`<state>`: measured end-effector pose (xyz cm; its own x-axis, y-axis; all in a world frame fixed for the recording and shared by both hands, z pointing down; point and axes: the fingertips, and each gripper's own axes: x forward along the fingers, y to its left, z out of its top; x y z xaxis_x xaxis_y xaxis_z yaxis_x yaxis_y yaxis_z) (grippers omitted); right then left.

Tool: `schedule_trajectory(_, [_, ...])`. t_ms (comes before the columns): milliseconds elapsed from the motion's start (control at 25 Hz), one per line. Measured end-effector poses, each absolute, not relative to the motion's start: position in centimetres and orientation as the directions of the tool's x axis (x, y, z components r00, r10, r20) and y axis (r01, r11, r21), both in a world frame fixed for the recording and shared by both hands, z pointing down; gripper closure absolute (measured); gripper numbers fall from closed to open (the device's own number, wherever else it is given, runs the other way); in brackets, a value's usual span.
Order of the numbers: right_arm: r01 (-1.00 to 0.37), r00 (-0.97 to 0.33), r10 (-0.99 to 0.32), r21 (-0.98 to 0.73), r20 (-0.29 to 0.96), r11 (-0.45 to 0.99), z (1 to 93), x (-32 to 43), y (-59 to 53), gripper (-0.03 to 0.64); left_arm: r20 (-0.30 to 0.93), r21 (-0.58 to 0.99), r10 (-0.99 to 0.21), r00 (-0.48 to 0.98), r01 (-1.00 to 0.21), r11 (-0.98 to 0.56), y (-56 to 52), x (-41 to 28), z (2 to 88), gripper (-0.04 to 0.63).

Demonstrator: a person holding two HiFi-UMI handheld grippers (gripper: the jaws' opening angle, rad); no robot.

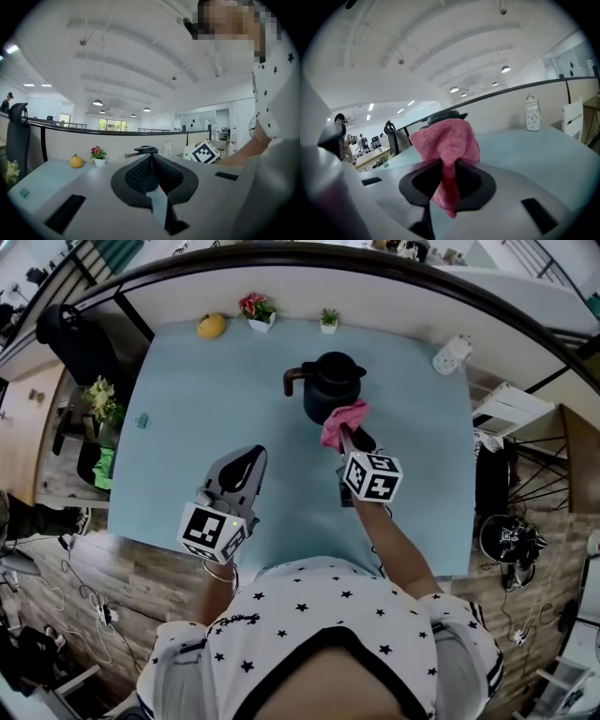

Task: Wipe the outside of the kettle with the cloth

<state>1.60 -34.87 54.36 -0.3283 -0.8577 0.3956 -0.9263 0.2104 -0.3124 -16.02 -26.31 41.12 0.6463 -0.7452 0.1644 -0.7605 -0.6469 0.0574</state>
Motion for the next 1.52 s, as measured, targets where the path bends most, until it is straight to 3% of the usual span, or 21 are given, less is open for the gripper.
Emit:
schedule_trajectory(400, [-0.911,-0.329,-0.902,-0.345,0.280,0.226,48.9,-2.2,-37.3,0.543,0.154,0.064,-0.753,0.640,-0.767,-0.639,-25.7,-18.1,40.9,0.565])
schedule_trajectory(1080, [-0.949,-0.171,-0.924,-0.310,0.343,0.061,51.8,-4.9,-39.4,0.543,0.174,0.079,-0.735,0.656,-0.753,-0.654,-26.9,-22.9,41.8,0.565])
schedule_trajectory(1520, [-0.934,-0.138,-0.881,-0.355,0.453,-0.036,56.6,-6.4,-39.3,0.543,0.173,0.091,-0.725,0.666,-0.744,-0.662,-27.9,-25.4,42.5,0.565])
